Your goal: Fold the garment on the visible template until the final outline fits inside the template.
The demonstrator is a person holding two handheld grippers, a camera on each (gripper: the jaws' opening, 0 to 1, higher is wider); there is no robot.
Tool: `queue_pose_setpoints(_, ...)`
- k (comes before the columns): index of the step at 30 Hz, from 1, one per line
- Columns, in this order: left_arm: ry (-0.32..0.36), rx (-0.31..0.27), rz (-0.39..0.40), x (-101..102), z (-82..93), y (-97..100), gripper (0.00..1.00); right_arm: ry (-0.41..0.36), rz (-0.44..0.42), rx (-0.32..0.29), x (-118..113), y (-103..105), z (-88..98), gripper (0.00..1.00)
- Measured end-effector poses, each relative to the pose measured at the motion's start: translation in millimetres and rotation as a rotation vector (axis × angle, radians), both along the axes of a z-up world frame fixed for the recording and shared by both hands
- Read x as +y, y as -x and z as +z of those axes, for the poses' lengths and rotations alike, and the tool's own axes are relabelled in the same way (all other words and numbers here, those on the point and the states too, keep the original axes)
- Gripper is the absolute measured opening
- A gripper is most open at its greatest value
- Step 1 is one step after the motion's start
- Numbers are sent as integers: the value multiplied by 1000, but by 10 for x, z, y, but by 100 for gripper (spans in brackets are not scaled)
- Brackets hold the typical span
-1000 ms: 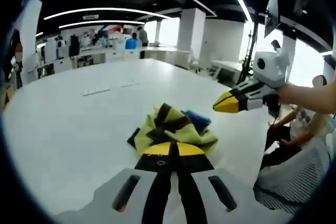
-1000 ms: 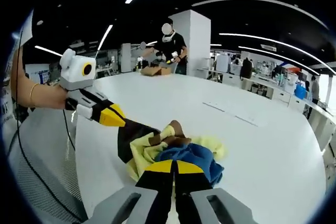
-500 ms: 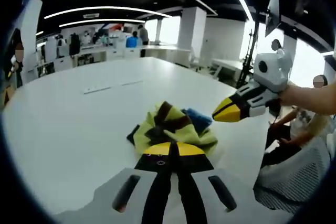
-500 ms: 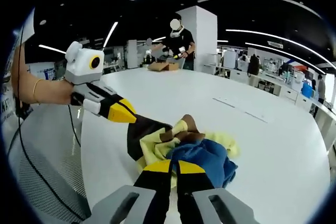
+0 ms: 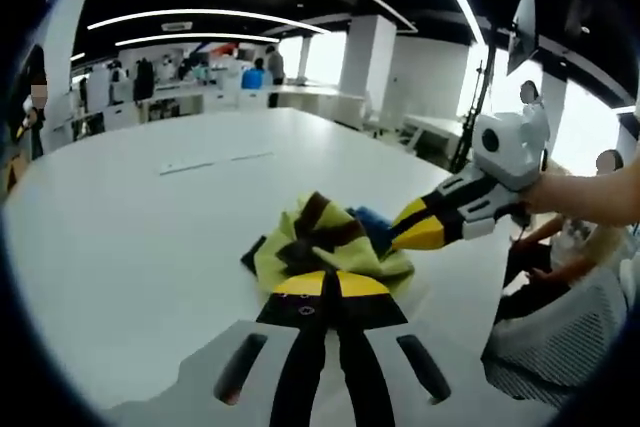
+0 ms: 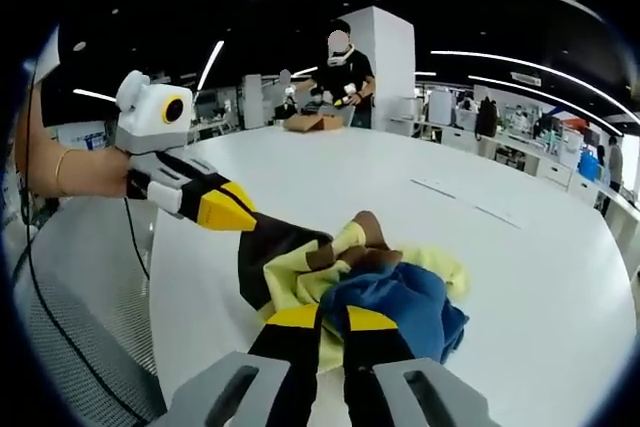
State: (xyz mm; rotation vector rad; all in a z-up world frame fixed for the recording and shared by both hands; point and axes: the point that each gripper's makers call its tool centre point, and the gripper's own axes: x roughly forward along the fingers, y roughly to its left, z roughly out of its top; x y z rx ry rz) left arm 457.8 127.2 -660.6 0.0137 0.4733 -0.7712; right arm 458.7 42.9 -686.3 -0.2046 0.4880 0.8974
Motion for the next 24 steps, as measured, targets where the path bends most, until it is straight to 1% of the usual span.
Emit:
queue_pose_setpoints(3,-3,1,0,2,-8,-3,0,-2,-7,4,-9,-10,-25,0)
queue_pose_setpoints(9,-6,-2,5,21,-6,-13,0,-16,-13,-9,-32,-16,28,0)
queue_pose_setpoints(12,-11,-18,8,40,35,-21,0,-20,-25,-19,-64,-31,89,0)
queue_pose_setpoints(15,-24,-32,15,85,86,-44,0,-18,-59,-42,-146,-95,171,0)
queue_pose_setpoints(20,-22,-53,31,156,180,-99,0,-23,-100,-78,-254,-196,314,0)
queue_pose_setpoints(24,-18,-88,46,223,319,-168,0,-13,-127,-125,-345,-290,458,0)
